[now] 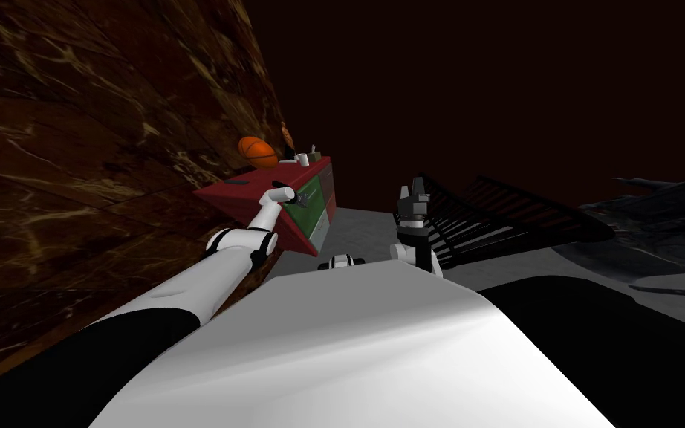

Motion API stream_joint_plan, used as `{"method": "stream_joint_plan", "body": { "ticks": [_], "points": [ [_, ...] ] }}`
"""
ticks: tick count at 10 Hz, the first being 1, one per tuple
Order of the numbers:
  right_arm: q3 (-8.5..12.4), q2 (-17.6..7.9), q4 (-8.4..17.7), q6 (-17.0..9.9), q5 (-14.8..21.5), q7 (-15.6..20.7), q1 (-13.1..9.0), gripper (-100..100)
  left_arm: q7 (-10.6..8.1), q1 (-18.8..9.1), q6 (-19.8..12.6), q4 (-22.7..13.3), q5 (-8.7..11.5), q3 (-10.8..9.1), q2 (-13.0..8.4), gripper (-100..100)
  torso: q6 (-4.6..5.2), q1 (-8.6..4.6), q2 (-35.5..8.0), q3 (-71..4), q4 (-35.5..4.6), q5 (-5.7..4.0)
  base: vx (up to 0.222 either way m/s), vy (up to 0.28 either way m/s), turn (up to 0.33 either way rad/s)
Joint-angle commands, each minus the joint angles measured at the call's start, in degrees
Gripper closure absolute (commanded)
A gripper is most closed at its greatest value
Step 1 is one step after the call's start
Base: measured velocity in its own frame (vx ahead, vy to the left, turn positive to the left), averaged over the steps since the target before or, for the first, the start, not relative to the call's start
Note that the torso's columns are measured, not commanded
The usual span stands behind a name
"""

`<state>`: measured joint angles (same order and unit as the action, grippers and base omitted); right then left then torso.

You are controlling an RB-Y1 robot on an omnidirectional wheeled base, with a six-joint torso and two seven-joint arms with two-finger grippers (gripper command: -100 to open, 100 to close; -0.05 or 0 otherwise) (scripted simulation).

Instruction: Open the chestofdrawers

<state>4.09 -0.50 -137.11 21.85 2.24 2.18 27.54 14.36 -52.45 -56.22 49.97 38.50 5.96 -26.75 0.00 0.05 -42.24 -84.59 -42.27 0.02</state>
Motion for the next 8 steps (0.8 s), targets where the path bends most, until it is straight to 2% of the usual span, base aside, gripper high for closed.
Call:
{"method": "stream_joint_plan", "body": {
  "ticks": [1, 2, 4, 5, 6, 7, 8],
  "points": [
    [0.0, 0.0, 0.0, 0.0, 0.0, 0.0, 0.0, 0, 0.29, -2.8, -2.7, -3.1, 1.2, 0.3, -0.9, -100, -0.01, 0.01, 0.0, 0.0, 0.0, -0.02, 0.022, -0.017, -0.005],
    [0.0, 0.0, 0.0, 0.0, 0.0, 0.0, 0.0, 0, 0.39, -4.0, -3.9, -4.3, 1.7, 0.43, -1.1, -100, -0.01, 0.01, 0.1, 0.0, 0.0, -0.02, 0.023, -0.014, -0.005],
    [0.0, 0.0, 0.0, 0.0, 0.0, 0.0, 0.0, 0, 0.34, -2.5, -1.7, -4.5, 0.6, 0.34, 0.0, -100, -0.01, 0.04, 0.0, 0.0, 0.0, 0.0, 0.032, -0.005, -0.03],
    [0.0, 0.0, 0.0, 0.0, 0.0, 0.0, 0.0, 0, 0.33, -2.2, -1.2, -4.6, 0.4, 0.33, 0.2, -100, 0.01, 0.0, 0.1, 0.0, 0.0, 0.0, 0.084, 0.002, -0.05],
    [0.0, 0.0, 0.0, 0.0, 0.0, 0.0, 0.0, 0, -0.15, -2.0, -2.1, -3.5, 0.5, 0.4, -0.1, -100, 0.0, -0.02, 0.1, -0.1, 0.0, -0.01, 0.037, 0.002, -0.007],
    [0.0, 0.0, 0.0, 0.0, 0.0, 0.0, 0.0, 0, -0.17, -2.0, -2.0, -3.5, 0.4, 0.4, 0.0, 100, -0.01, -0.04, -0.1, 0.0, 0.0, -0.02, 0.015, 0.0, -0.01],
    [0.0, 0.0, 0.0, 0.0, 0.0, 0.0, 0.0, 0, -3.05, 0.6, 1.1, -0.5, 3.3, -1.87, -3.0, 100, -0.07, 0.02, -0.1, 0.1, 0.1, 0.05, 0.007, -0.055, -0.336]
  ]
}}
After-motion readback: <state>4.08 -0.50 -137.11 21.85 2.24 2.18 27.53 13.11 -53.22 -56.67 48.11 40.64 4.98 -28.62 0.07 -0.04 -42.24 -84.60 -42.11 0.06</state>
